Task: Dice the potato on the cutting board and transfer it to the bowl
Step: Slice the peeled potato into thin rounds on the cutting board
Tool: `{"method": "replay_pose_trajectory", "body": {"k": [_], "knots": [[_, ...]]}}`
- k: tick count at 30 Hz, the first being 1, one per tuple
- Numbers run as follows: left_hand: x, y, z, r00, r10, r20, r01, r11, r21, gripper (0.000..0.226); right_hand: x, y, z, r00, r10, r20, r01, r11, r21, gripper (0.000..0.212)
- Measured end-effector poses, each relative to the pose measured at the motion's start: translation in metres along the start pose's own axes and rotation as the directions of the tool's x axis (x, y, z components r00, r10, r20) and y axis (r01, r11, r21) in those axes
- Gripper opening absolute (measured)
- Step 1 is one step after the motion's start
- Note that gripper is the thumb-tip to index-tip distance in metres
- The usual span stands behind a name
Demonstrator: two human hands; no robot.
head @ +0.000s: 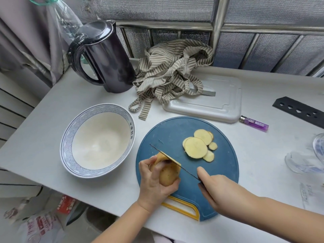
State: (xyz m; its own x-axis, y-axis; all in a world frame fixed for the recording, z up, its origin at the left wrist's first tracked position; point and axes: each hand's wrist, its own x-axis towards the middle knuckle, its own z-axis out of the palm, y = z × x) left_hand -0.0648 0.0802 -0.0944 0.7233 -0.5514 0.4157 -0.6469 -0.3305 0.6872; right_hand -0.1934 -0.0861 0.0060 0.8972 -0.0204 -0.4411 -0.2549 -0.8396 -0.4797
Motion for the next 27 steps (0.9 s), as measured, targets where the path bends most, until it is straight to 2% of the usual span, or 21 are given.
{"method": "replay_pose_trajectory", "body": {"k": [4,9,19,27], "knots": [[0.000,-0.001,0.000,1.000,-0.007,0.004,0.007,1.000,0.007,0.065,0.001,-0.002,0.000,1.000,0.018,0.018,-0.017,0.999,-0.028,0.014],[0.001,0.002,-0.001,1.000,-0.015,0.002,0.015,1.000,0.010,0.059,0.024,-0.002,-0.007,0.999,-0.036,-0.028,0.036,0.999,-0.028,0.013],[0.004,0.004,-0.004,0.998,-0.040,0.048,0.040,0.999,0.010,0.065,0.018,0.003,-0.003,0.998,-0.041,-0.049,0.041,0.999,0.009,0.012],[0.003,0.004,-0.005,0.998,0.050,0.043,-0.051,0.998,0.039,0.061,-0.012,0.020,0.011,1.000,-0.001,-0.026,0.001,1.000,0.001,0.011]]}}
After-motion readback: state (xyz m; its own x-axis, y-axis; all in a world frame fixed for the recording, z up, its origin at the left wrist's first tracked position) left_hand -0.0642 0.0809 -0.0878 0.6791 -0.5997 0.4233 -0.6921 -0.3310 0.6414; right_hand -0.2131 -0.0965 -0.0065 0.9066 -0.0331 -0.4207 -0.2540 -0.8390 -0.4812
